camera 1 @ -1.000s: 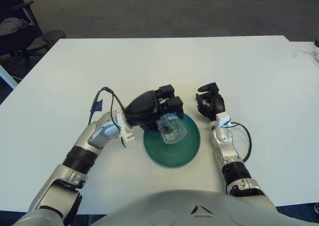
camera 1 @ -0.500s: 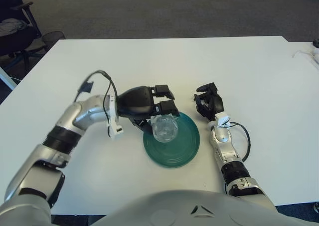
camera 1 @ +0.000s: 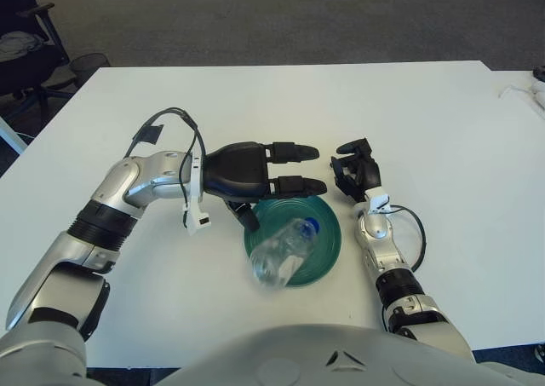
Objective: Put the bottle into the plate.
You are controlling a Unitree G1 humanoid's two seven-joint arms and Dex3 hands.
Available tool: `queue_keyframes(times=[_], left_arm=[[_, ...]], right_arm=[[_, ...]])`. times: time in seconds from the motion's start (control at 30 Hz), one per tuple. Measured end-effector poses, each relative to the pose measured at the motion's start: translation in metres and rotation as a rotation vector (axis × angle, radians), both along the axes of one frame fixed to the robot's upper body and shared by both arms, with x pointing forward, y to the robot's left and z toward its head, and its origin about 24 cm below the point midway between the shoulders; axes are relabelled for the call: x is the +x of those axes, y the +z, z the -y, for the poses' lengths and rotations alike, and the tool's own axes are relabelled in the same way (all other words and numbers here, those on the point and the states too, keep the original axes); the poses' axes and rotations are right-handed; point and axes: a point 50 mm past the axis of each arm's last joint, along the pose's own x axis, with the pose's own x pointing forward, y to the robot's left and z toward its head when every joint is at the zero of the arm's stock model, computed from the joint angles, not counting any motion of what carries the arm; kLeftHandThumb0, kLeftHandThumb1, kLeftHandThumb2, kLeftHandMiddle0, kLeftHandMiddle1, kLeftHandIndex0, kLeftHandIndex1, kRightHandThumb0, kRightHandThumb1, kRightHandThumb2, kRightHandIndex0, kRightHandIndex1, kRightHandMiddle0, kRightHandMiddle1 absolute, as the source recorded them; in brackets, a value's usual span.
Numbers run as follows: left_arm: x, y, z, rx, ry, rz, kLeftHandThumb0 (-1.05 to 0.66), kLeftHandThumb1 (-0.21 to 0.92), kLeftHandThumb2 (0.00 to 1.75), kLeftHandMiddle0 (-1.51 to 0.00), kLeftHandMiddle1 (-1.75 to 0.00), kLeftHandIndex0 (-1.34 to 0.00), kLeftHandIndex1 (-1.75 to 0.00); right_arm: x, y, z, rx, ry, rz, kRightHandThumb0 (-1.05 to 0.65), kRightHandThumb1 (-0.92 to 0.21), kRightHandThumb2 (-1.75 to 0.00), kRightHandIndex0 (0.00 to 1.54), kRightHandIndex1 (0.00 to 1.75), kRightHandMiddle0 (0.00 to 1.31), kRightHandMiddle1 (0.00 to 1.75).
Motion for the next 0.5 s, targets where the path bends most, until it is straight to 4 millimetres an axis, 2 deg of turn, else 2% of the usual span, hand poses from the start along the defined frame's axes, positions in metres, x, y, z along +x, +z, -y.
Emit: queue_keyframes(times=[0.1, 0.17, 0.27, 0.5], left_arm=[[0.0002, 0.0012, 0.0008, 0.009, 0.010, 0.004, -0.98, 0.92, 0.36, 0.00, 0.00, 0.00, -0.02], [0.0007, 0.0019, 0.0009, 0.015, 0.021, 0.002, -0.94, 0.92, 0.30, 0.00, 0.00, 0.00, -0.02], [0.0011, 0.0034, 0.0012, 0.022, 0.040, -0.003, -0.90, 0.90, 0.25, 0.00, 0.00, 0.00, -0.02], [0.0007, 0.0040, 0.0019, 0.037, 0.055, -0.008, -0.82, 0.84, 0.20, 0.00, 0.00, 0.00, -0.01]], right_arm=[[0.0005, -0.0002, -0.0006, 0.010, 0.016, 0.000, -0.01, -0.92, -0.41, 0.43, 1.40, 0.11, 1.73], [0.0005, -0.0002, -0.0007, 0.015, 0.025, 0.000, -0.21, -0.92, -0.45, 0.38, 1.24, 0.18, 1.71], [0.0004, -0.0005, -0.0006, 0.019, 0.034, -0.001, -0.31, -0.92, -0.48, 0.35, 1.14, 0.20, 1.72], [0.0004, -0.0006, -0.0001, 0.023, 0.027, -0.002, -0.35, -0.92, -0.51, 0.29, 1.04, 0.19, 1.74]])
